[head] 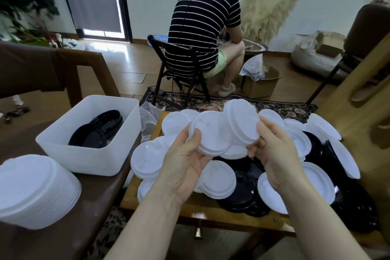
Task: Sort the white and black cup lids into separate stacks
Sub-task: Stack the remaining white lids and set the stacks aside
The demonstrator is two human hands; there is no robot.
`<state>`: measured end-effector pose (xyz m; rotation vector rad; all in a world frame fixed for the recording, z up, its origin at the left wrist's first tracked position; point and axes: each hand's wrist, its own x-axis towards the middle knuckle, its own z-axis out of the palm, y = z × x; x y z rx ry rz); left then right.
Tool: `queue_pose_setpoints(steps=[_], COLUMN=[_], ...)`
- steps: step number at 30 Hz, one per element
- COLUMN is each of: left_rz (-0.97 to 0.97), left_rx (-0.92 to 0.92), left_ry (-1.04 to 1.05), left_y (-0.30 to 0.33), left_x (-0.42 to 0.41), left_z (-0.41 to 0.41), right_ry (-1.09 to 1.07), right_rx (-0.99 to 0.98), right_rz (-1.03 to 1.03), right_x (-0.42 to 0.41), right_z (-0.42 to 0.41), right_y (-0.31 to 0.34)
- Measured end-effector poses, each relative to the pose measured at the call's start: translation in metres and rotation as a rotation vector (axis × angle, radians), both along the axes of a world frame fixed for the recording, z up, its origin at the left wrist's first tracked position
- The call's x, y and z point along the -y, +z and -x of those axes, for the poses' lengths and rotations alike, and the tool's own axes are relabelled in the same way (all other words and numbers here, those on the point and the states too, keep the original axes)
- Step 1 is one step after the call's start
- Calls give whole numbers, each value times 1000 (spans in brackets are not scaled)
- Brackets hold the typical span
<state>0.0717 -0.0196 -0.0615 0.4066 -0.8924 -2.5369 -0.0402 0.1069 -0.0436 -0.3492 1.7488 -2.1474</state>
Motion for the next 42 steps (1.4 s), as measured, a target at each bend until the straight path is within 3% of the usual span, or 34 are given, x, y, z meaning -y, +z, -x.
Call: queue_pose_setpoints(steps=[6,11,17,22,26,28,37,40,42], left_rz=[7,8,137,51,66,110,197,192,136], left_rx=[-41,-103,-88,-58,-9,29,162,197,203], left_ry=[-18,-25,-5,30,34,79,134,159,194], left_y=[-2,1,6,3,5,4,1,4,6], left_x=[-3,-6,-13,-5,-5,-7,-2,5,13], left_z=[0,-3,-3,-3,-3,-1,-1,-3,-3], right_ry=[162,114,87,125,218,255,283,241,104], right_rx=[-64,-290,-593,-494,-186,-140,-122,-235,-330], right_rz=[-71,-181,-339,-273,-114,-87,-102,-227,-294], right_x=[1,3,5,5,6,6,12,11,8], right_z=[-9,-14,-17,-18,-19,-20,-22,-17,-1], right_y=[1,-2,-8,-5,-1,0,-8,-4,0])
